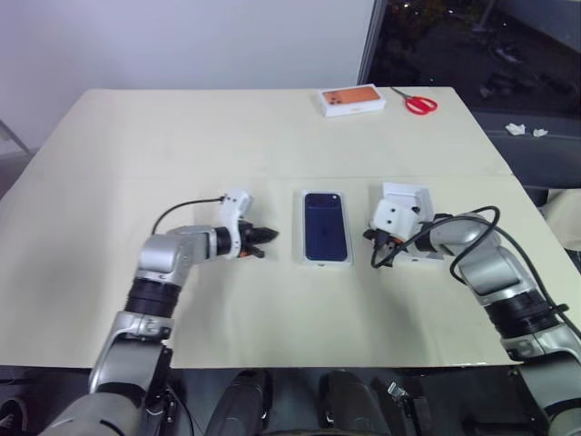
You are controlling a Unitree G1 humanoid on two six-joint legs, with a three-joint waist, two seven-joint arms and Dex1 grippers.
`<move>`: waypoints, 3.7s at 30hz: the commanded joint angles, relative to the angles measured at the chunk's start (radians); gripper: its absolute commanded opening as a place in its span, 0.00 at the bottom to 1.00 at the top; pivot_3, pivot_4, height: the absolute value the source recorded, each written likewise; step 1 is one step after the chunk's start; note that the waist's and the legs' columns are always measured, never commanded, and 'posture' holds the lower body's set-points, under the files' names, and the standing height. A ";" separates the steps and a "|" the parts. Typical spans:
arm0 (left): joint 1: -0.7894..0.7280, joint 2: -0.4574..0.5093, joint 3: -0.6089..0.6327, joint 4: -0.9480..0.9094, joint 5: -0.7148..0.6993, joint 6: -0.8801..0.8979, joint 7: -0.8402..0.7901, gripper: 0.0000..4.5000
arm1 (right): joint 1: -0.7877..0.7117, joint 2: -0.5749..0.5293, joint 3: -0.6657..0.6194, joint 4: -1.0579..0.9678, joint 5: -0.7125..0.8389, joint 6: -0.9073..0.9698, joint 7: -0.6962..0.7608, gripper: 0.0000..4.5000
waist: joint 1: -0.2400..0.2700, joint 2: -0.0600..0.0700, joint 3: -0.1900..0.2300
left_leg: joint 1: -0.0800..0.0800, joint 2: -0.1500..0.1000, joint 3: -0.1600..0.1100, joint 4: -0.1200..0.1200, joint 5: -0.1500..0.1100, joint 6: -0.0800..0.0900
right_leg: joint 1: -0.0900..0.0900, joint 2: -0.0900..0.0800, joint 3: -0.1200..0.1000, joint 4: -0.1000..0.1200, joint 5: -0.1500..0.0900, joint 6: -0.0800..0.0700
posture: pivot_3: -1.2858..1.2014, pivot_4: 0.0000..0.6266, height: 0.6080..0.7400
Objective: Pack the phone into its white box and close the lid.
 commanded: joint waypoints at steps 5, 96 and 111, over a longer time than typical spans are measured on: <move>0.054 0.131 0.147 -0.128 -0.071 -0.126 -0.130 0.42 | -0.039 0.057 -0.149 -0.186 0.176 0.262 -0.039 0.42 | -0.008 0.001 0.001 | -0.003 0.000 0.000 0.000 0.000 0.000 | -0.003 -0.001 0.000 0.001 0.000 0.000 | 0.52 0.24 1.00; 0.278 0.239 0.258 -0.307 -0.160 -0.377 -0.191 1.00 | -0.481 0.561 -0.585 -0.142 0.906 1.182 -0.824 0.01 | -0.019 0.005 0.004 | -0.003 0.001 0.003 -0.007 -0.003 0.007 | -0.009 0.000 0.003 0.002 0.000 0.000 | 0.52 0.24 1.00; 0.229 0.182 0.326 -0.262 -0.222 -0.346 -0.090 1.00 | -0.310 0.986 -0.836 -0.013 0.995 1.160 -0.936 0.01 | -0.022 0.005 0.003 | -0.003 0.000 0.003 -0.008 -0.002 0.004 | -0.011 -0.001 0.004 0.004 0.000 -0.001 | 0.52 0.24 1.00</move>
